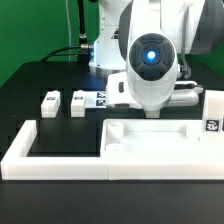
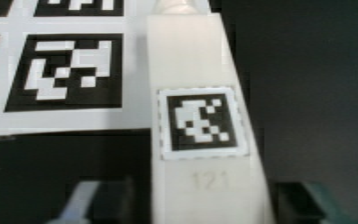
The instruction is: Assemble desk
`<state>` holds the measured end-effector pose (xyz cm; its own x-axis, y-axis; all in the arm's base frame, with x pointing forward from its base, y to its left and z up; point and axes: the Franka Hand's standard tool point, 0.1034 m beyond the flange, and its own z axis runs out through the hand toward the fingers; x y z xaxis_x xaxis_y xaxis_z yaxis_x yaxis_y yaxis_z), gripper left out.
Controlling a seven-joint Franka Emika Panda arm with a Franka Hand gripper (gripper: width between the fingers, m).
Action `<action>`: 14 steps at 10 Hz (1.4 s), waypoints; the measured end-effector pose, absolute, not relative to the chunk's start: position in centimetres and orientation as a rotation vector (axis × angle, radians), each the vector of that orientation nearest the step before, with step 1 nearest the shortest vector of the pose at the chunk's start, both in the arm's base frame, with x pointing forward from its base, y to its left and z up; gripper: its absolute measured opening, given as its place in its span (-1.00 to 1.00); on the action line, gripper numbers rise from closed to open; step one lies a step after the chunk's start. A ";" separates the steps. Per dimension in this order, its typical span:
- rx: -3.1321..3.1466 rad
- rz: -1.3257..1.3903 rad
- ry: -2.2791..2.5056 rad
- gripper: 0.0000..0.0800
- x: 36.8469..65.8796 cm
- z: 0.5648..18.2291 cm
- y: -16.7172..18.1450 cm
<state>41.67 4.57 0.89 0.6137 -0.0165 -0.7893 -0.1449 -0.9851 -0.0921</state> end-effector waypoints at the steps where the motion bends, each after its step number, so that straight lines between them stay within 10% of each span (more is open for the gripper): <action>1: -2.688 1.312 0.136 -0.28 41.7 0.9 4.6; 9: -2.682 1.310 0.130 -0.27 41.9 1.2 4.3; 14: -2.689 1.149 0.051 -0.27 46.9 11.1 0.8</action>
Offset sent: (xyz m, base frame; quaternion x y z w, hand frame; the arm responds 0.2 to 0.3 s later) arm 0.0000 0.0000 0.0000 0.0000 0.0000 0.0000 1.0000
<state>46.92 0.75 11.07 0.6943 0.0529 -0.7178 -0.1164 -0.9759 -0.1845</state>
